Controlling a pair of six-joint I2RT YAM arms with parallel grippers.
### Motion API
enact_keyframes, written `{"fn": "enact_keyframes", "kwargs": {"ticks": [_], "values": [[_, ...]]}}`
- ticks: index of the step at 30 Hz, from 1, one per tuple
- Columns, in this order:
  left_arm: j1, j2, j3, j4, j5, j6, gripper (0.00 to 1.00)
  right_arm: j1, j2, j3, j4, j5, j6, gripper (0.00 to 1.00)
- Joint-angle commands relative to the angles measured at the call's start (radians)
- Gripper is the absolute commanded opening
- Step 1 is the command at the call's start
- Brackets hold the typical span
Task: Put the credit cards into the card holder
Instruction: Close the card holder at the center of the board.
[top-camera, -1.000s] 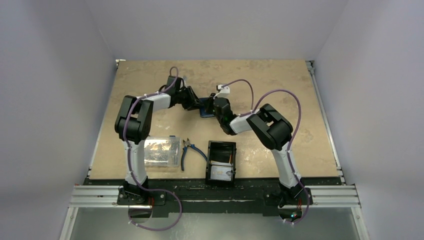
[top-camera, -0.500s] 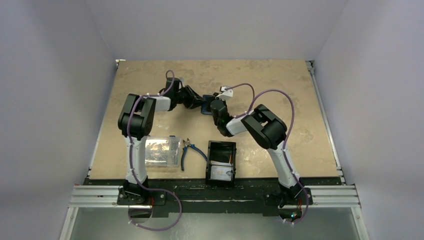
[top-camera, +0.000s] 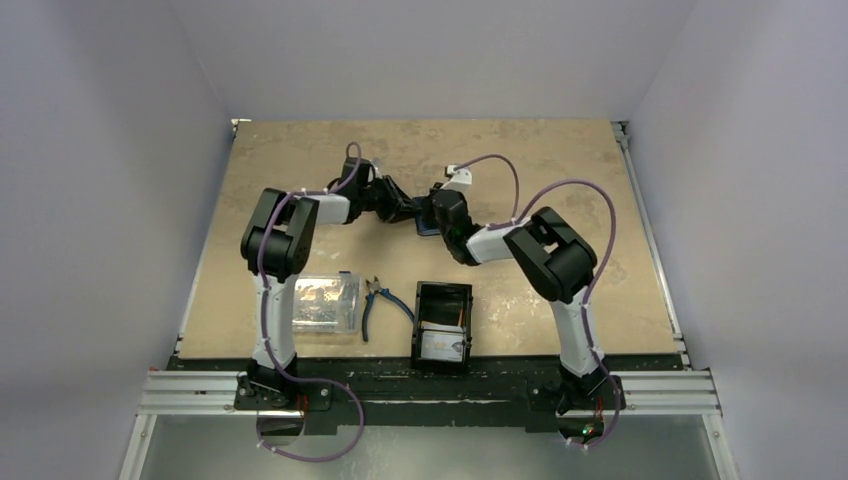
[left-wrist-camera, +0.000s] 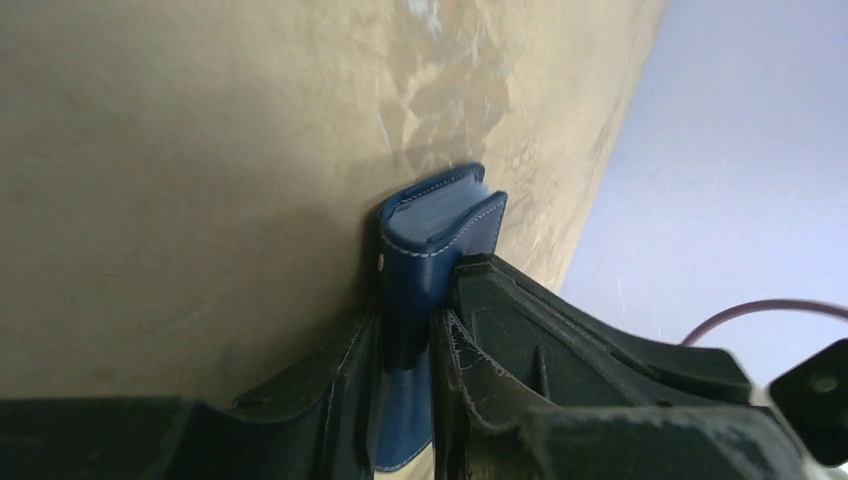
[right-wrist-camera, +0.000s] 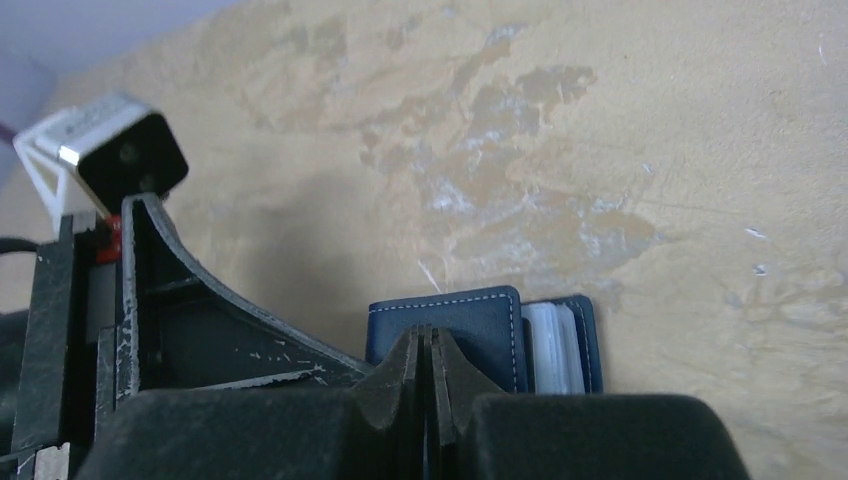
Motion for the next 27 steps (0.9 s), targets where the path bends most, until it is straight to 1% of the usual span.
{"fn": "enact_keyframes", "kwargs": {"ticks": [1,4,7,10,13,16,18,21,23,25,27], "values": [[-0.063,-0.072,0.027,0.045,0.067,0.073,0.00,0.029,0.034,-0.041,-0.680,-0.395,-0.146,0.00],[-0.074,-0.090,0.052,-0.032,0.046,0.148,0.03,-0.015,-0.001,0.061,-0.742,-0.531,-0.182,0.00],[-0.086,-0.100,0.071,-0.078,0.043,0.194,0.05,-0.074,-0.070,0.099,-0.762,-0.604,-0.177,0.00],[-0.096,-0.101,0.075,-0.082,0.045,0.208,0.07,-0.134,-0.120,0.169,-0.839,-0.678,-0.190,0.00],[-0.109,-0.086,0.086,-0.061,0.056,0.192,0.07,-0.181,-0.166,0.256,-0.905,-0.729,-0.213,0.00],[-0.129,-0.068,0.104,-0.043,0.074,0.172,0.07,-0.223,-0.229,0.340,-0.971,-0.761,-0.232,0.10],[-0.148,-0.060,0.109,-0.033,0.081,0.161,0.07,-0.253,-0.281,0.384,-1.023,-0.737,-0.246,0.19],[-0.169,-0.053,0.107,-0.004,0.081,0.136,0.08,-0.298,-0.354,0.434,-1.146,-0.633,-0.294,0.33],[-0.178,-0.044,0.103,0.020,0.083,0.113,0.09,-0.312,-0.399,0.448,-1.225,-0.513,-0.336,0.47],[-0.181,-0.035,0.100,0.044,0.089,0.096,0.09,-0.314,-0.447,0.423,-1.261,-0.403,-0.361,0.60],[-0.182,-0.027,0.100,0.047,0.090,0.094,0.14,-0.316,-0.494,0.389,-1.292,-0.354,-0.377,0.66]]}}
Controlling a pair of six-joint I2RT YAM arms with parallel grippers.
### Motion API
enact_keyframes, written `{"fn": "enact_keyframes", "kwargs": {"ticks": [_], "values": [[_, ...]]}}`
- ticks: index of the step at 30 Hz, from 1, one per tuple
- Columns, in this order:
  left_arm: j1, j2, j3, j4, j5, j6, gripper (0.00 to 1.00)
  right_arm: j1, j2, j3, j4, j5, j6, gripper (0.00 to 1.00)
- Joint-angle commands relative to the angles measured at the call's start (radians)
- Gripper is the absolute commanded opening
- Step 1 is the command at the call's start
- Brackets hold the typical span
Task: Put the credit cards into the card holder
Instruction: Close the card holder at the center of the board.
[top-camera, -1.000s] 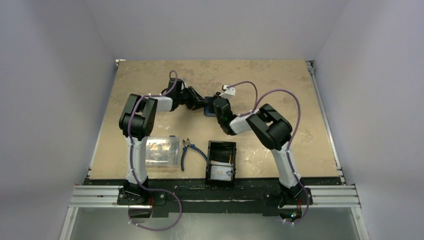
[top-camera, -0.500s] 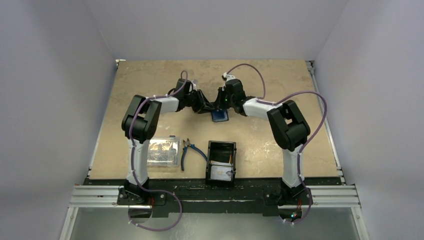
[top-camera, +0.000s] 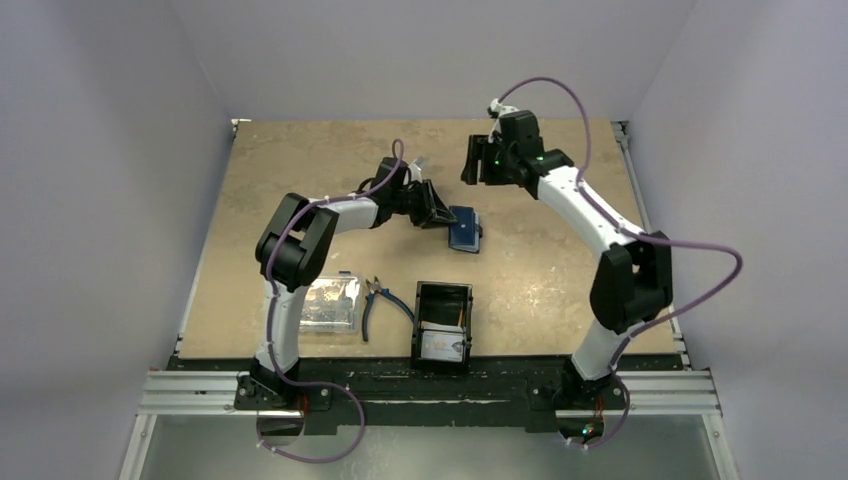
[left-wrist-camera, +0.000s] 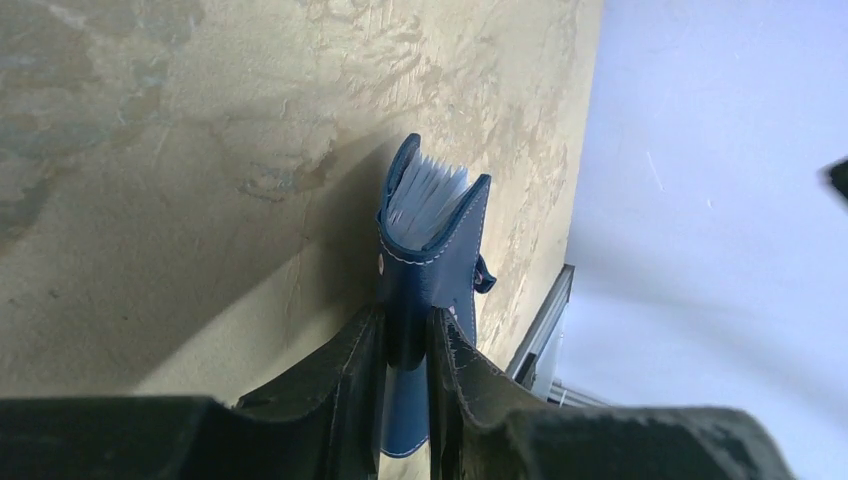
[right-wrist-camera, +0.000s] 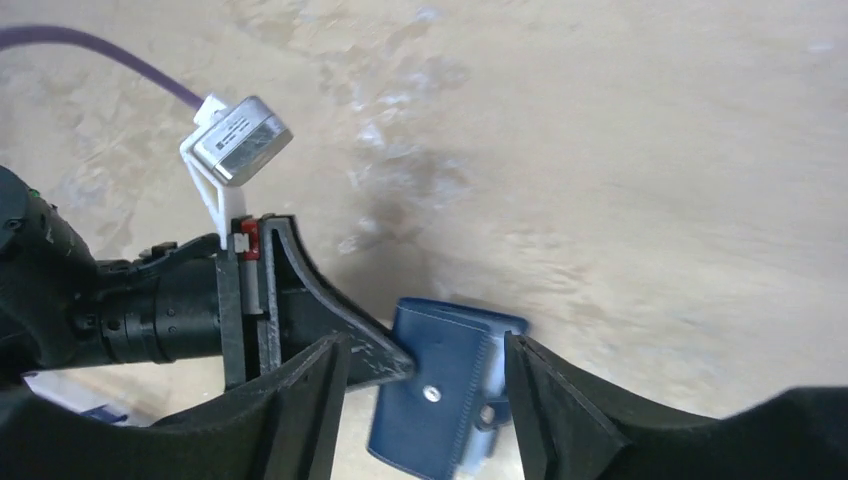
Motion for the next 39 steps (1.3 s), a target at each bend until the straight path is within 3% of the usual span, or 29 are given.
{"fn": "enact_keyframes", "kwargs": {"ticks": [1,3,5,6,9,12,15,17,21,24,31,35,39], "values": [[0.003,0.001,0.033,0.093,0.043,-0.031,0.17,-0.009,-0.124,-0.028,-0.160,0.189,-0.077,0.68],[0.001,-0.005,0.039,0.050,0.034,0.010,0.27,-0.009,-0.182,-0.086,-0.150,0.202,-0.072,0.77],[0.000,-0.019,0.064,-0.039,-0.002,0.085,0.36,-0.014,-0.258,-0.179,-0.110,0.185,-0.047,0.97],[0.000,-0.026,0.073,-0.077,-0.021,0.115,0.39,-0.017,-0.303,-0.225,-0.068,0.150,-0.036,0.99],[0.000,-0.036,0.112,-0.215,-0.045,0.214,0.67,-0.032,-0.404,-0.356,0.067,0.026,0.028,0.99],[0.003,-0.068,0.104,-0.304,-0.073,0.289,0.71,-0.063,-0.380,-0.367,0.045,-0.141,0.065,0.94],[0.005,-0.113,0.063,-0.326,-0.081,0.322,0.69,-0.073,-0.339,-0.414,0.073,-0.275,0.066,0.79],[0.004,-0.126,0.041,-0.308,-0.064,0.318,0.62,-0.077,-0.307,-0.441,0.105,-0.342,0.056,0.72],[0.000,-0.079,0.032,-0.220,0.037,0.252,0.46,-0.079,-0.245,-0.453,0.133,-0.314,0.033,0.70],[-0.004,-0.056,0.036,-0.189,0.033,0.231,0.40,-0.079,-0.192,-0.440,0.130,-0.286,0.007,0.59],[-0.025,-0.012,0.069,-0.199,0.014,0.235,0.36,-0.080,-0.101,-0.457,0.192,-0.253,0.009,0.50],[-0.055,0.018,0.098,-0.217,-0.015,0.246,0.32,-0.083,-0.079,-0.457,0.226,-0.244,0.024,0.50],[-0.082,0.037,0.126,-0.234,-0.047,0.252,0.20,-0.084,-0.039,-0.425,0.202,-0.218,0.003,0.48]]}}
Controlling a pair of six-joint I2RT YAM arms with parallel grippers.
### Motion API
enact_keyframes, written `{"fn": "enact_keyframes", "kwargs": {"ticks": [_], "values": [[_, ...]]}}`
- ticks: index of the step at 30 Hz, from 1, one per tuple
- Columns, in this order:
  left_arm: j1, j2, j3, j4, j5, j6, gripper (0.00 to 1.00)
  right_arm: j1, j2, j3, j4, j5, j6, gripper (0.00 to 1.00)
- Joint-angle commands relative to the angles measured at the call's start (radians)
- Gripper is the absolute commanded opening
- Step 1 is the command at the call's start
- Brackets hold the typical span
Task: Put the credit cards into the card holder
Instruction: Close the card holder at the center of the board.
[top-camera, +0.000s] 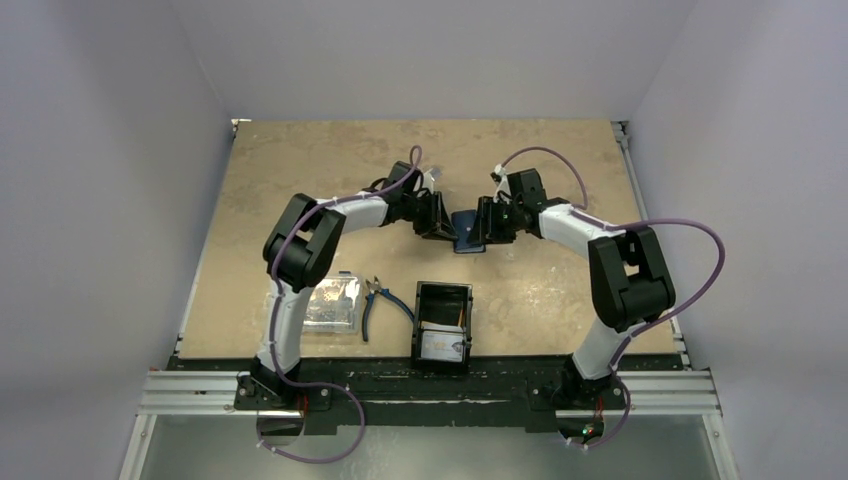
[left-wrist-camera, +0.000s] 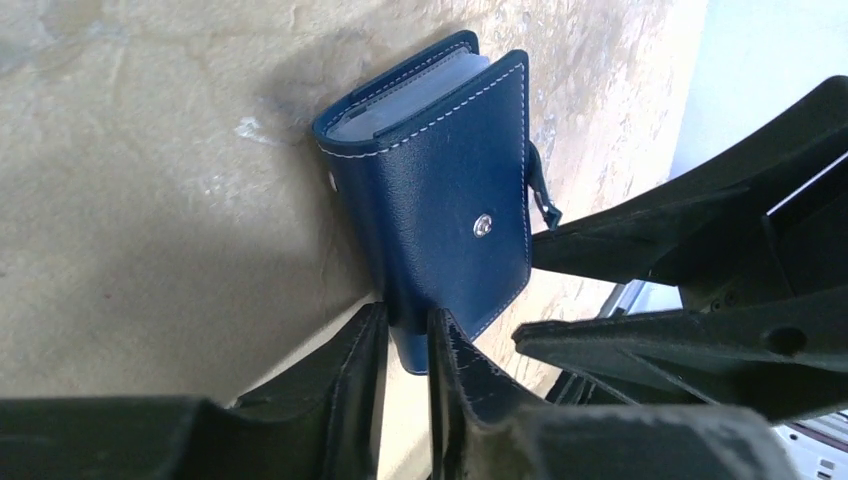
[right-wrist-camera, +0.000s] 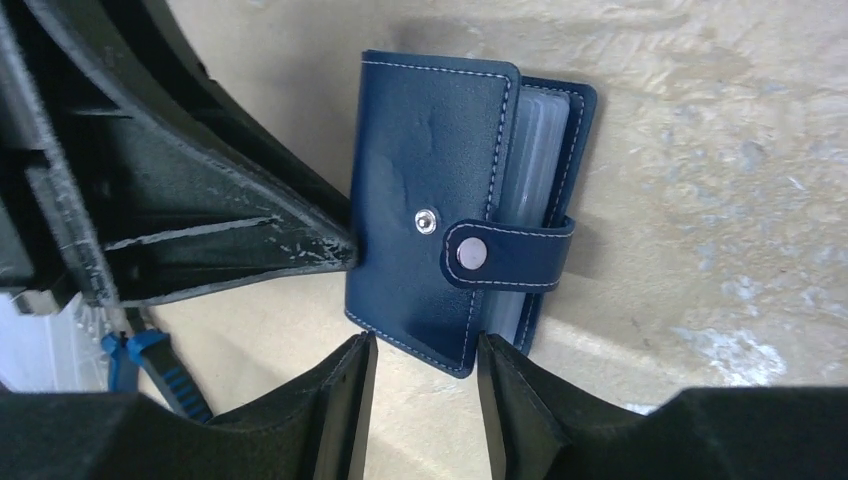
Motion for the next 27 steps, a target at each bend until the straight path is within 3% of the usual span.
{"fn": "enact_keyframes", "kwargs": {"ticks": [1,4,8,10,20,22,27], "values": [[-0.040,0.011,0.064,-0.012,-0.049,0.022,0.18,-0.006,0.021,0.036,0.020,0.061,-0.028,0.44],[-0.047,0.000,0.081,-0.064,-0.104,0.060,0.17,-0.006,0.018,0.037,-0.004,0.116,-0.050,0.35],[-0.047,-0.003,0.092,-0.084,-0.118,0.074,0.18,-0.006,0.002,0.025,-0.014,0.164,-0.059,0.34],[-0.047,0.002,0.098,-0.075,-0.107,0.065,0.21,-0.007,0.007,0.027,-0.016,0.190,-0.056,0.28],[-0.039,0.005,0.134,-0.081,-0.088,0.053,0.48,-0.030,0.060,0.001,0.013,0.226,-0.037,0.05],[-0.026,0.012,0.135,-0.065,-0.071,0.031,0.49,-0.032,0.072,-0.007,0.011,0.237,-0.030,0.00],[-0.004,-0.031,0.145,-0.063,-0.093,0.041,0.47,-0.040,0.039,-0.065,0.006,0.259,-0.024,0.00]]}}
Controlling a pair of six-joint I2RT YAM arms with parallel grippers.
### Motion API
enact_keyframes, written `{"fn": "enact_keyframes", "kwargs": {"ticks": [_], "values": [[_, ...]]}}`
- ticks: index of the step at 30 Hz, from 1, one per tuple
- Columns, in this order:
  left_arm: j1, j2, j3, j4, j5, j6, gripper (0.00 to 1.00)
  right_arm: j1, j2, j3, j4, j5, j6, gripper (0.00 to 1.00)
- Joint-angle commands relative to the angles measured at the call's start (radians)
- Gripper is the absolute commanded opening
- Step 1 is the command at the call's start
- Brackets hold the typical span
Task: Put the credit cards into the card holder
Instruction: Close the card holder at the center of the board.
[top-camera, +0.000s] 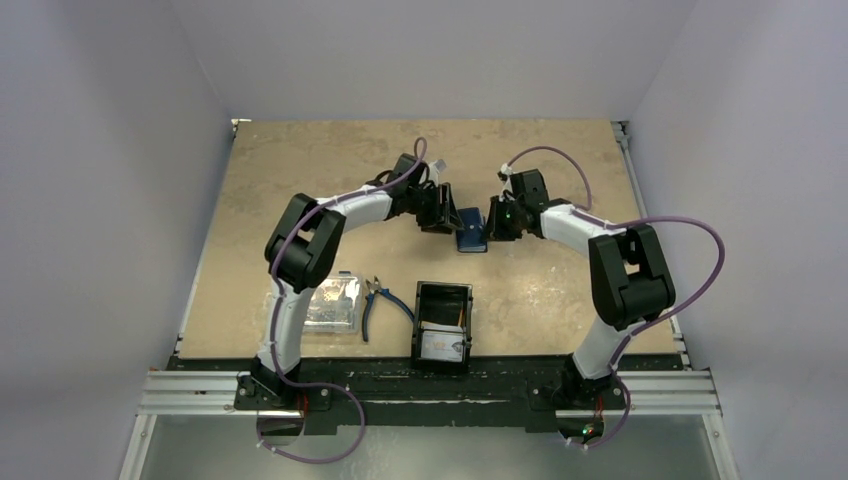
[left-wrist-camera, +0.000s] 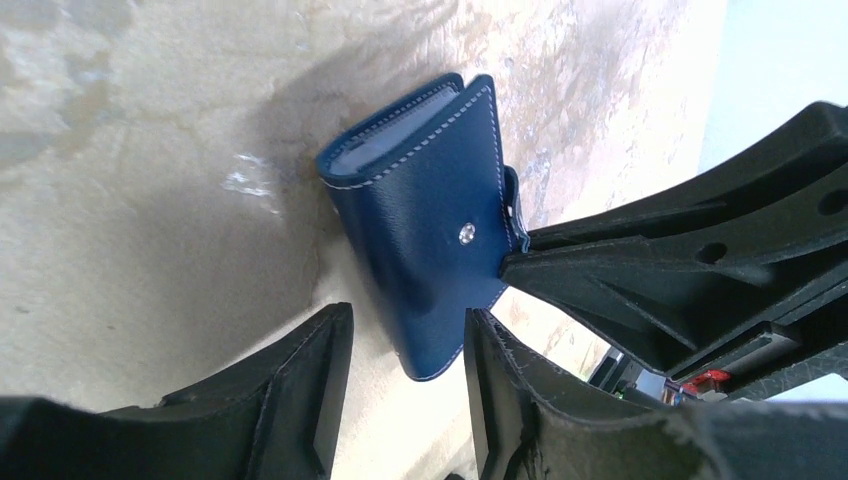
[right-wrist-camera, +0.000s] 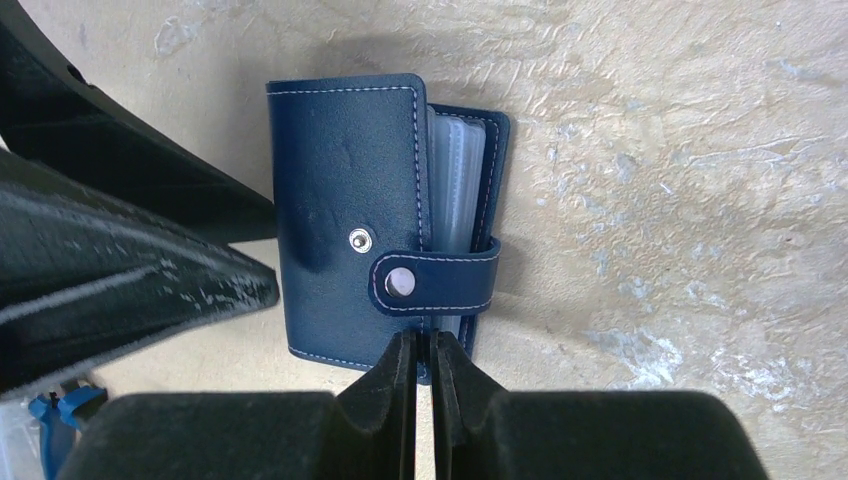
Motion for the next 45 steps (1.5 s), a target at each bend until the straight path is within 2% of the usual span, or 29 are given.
{"fn": "enact_keyframes", "kwargs": {"ticks": [1,3,6,15,19,26,30,34,38,43,45], "values": [[0.025,-0.050,0.048,0.029,-0.004,0.002,0.47,-0.019,0.003,-0.079,0.003,0.106,-0.010,0.00],[0.026,-0.069,0.047,0.079,0.018,0.008,0.45,-0.019,-0.004,-0.092,0.004,0.106,-0.008,0.00],[0.026,-0.058,0.060,0.182,0.063,-0.016,0.37,-0.021,-0.002,-0.111,0.018,0.097,0.000,0.00],[0.014,0.069,0.094,0.427,0.171,-0.133,0.12,-0.041,-0.013,-0.180,0.085,0.027,0.054,0.00],[0.007,0.134,0.088,0.557,0.208,-0.184,0.05,-0.052,-0.010,-0.196,0.104,0.004,0.058,0.00],[0.002,0.228,0.083,0.558,0.221,-0.168,0.00,-0.068,-0.016,-0.219,0.111,0.012,0.082,0.00],[-0.007,0.243,0.068,0.479,0.183,-0.118,0.00,-0.068,-0.036,-0.204,0.103,-0.007,0.054,0.00],[-0.008,0.238,0.015,0.449,0.137,-0.119,0.00,-0.066,-0.085,-0.148,0.039,0.018,-0.007,0.16],[-0.011,0.226,-0.022,0.445,0.105,-0.119,0.00,-0.060,-0.101,-0.057,-0.044,0.016,-0.043,0.24],[-0.011,0.210,-0.030,0.425,0.087,-0.105,0.00,-0.021,-0.147,0.026,-0.111,0.070,-0.077,0.44],[-0.010,0.215,-0.019,0.414,0.087,-0.104,0.00,-0.001,-0.145,0.057,-0.130,0.090,-0.103,0.49]]}}
